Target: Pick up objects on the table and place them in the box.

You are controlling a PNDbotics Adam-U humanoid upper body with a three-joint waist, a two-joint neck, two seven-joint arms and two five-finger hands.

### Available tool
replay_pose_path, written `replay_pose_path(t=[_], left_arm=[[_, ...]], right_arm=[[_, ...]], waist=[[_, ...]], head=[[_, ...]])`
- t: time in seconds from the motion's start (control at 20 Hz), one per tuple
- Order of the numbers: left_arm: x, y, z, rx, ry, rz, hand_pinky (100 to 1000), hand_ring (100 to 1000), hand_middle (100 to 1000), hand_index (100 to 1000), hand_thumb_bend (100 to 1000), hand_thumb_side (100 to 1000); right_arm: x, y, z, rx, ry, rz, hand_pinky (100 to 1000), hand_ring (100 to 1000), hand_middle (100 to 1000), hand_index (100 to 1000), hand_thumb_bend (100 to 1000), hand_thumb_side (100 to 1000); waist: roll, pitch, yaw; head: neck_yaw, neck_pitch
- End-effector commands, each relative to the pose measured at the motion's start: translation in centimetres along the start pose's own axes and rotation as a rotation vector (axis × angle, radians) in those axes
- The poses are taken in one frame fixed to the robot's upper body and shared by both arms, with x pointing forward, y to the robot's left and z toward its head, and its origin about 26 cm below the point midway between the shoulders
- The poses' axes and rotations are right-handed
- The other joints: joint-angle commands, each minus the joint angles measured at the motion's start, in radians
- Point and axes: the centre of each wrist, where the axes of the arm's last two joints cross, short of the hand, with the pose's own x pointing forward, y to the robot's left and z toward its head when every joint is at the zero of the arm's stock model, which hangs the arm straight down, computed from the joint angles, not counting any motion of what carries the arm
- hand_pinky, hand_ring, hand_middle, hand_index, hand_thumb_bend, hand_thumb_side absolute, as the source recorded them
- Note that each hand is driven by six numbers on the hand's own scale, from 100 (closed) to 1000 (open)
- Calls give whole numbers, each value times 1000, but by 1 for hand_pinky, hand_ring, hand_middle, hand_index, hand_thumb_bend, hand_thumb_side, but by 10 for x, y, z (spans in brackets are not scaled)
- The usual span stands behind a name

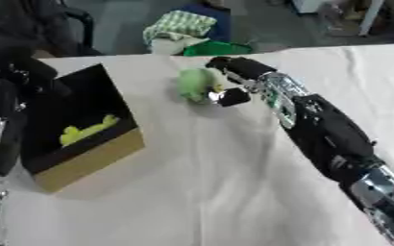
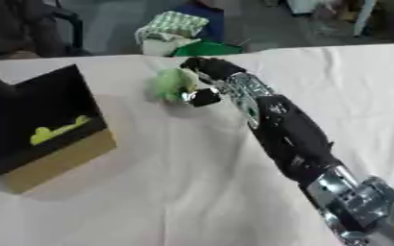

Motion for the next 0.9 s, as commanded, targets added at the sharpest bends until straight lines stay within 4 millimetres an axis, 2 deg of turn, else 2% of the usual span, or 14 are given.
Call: replay_pose_path(t=[0.05,0.25,0.35,0.45,0.5,0.55,0.6,0.65,0.7,0.75,0.8,0.9], left_arm=[[5,5,-4,-7,-18,-17,614,558,588,811,222,603],[5,4,-4,-8,-19,-14,613,558,588,811,222,604],[4,4,-4,-8,-19,-12,613,557,588,811,222,605],[4,4,-4,-9,-20,-10,613,557,588,811,221,605],[4,4,-5,-9,-20,-9,613,557,588,811,221,605],[4,4,-5,-9,-21,-9,613,557,588,811,221,605],[4,4,-5,-9,-21,-9,613,557,588,811,221,605],[4,4,-5,-9,-22,-9,613,557,587,811,221,605],[4,4,-5,-8,-22,-9,613,557,587,811,221,605],[4,4,-5,-8,-22,-9,613,556,587,811,221,605],[5,4,-5,-8,-23,-9,614,557,588,811,221,605],[5,4,-5,-8,-24,-10,613,556,587,811,222,605]], right_arm=[[4,-17,-3,-35,-31,22,868,799,970,1000,100,756],[12,-16,-7,-16,-57,40,867,804,923,1000,100,741],[17,-13,-10,2,-75,56,861,802,872,986,100,656],[21,-10,-12,9,-86,73,855,797,822,962,100,539],[22,-9,-12,6,-88,83,842,778,751,927,100,344],[23,-8,-13,0,-89,91,842,778,751,927,100,344],[24,-7,-13,-7,-89,97,820,743,636,866,100,196],[25,-8,-14,-29,-88,101,815,733,611,849,100,193],[26,-8,-14,-53,-85,106,801,707,531,779,100,188],[27,-8,-14,-70,-83,111,800,705,525,774,100,188],[27,-7,-15,-82,-81,115,790,682,475,723,100,183],[28,-5,-15,-102,-77,119,781,662,433,678,100,179]], waist=[[2,-15,-1],[5,-13,3],[8,-11,6],[9,-9,9],[10,-8,10],[10,-7,10],[10,-7,11],[10,-6,11],[9,-5,11],[8,-4,11],[7,-4,12],[6,-2,12]], head=[[-5,-8],[-9,-6],[-12,-7],[-13,-7],[-14,-6],[-14,-6],[-15,-6],[-15,-7],[-15,-7],[-15,-8],[-15,-8],[-15,-11]])
